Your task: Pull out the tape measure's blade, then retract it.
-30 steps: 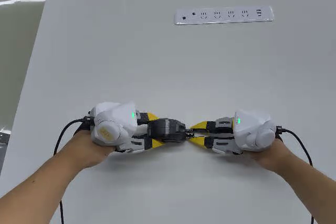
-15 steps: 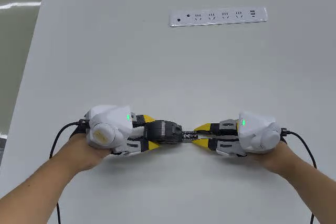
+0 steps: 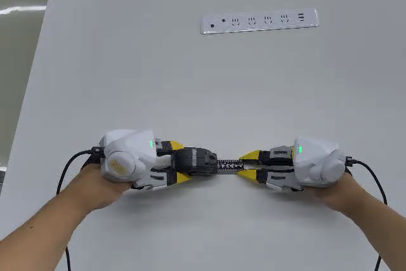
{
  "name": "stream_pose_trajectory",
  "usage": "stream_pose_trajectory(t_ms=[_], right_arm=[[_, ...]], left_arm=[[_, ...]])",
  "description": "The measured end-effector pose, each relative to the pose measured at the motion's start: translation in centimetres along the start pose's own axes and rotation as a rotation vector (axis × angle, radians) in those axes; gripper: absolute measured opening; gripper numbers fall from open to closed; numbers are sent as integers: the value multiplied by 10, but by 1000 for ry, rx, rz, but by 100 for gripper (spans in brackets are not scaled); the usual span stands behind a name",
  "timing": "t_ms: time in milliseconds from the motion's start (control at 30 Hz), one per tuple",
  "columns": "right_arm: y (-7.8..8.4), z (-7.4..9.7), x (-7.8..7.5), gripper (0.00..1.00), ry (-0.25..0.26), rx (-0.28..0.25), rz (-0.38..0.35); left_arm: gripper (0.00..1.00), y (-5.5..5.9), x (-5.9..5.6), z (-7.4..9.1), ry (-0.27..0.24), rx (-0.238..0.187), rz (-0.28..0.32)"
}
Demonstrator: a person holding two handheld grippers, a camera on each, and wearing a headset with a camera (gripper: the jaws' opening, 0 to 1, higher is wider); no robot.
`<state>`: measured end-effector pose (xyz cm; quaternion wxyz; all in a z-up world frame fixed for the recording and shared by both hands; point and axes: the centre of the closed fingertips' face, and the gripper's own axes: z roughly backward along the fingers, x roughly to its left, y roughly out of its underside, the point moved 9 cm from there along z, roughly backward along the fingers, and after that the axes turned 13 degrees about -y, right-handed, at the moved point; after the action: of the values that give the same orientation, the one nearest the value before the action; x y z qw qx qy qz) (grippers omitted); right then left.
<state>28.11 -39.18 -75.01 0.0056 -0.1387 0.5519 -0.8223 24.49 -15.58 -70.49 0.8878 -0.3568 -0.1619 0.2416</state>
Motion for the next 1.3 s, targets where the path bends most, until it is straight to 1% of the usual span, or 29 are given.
stream_pose_trajectory(t_ms=[500,900,1300], right_arm=[[5,16,3,11,11,-3,-15],[13,37,7,10,31,-9,-34],[20,50,7,10,38,-7,-44]], left_arm=[[28,0,0,0,3,5,-2],[28,-1,-1,-1,3,7,-2],[28,-1,-1,0,2,12,-3]])
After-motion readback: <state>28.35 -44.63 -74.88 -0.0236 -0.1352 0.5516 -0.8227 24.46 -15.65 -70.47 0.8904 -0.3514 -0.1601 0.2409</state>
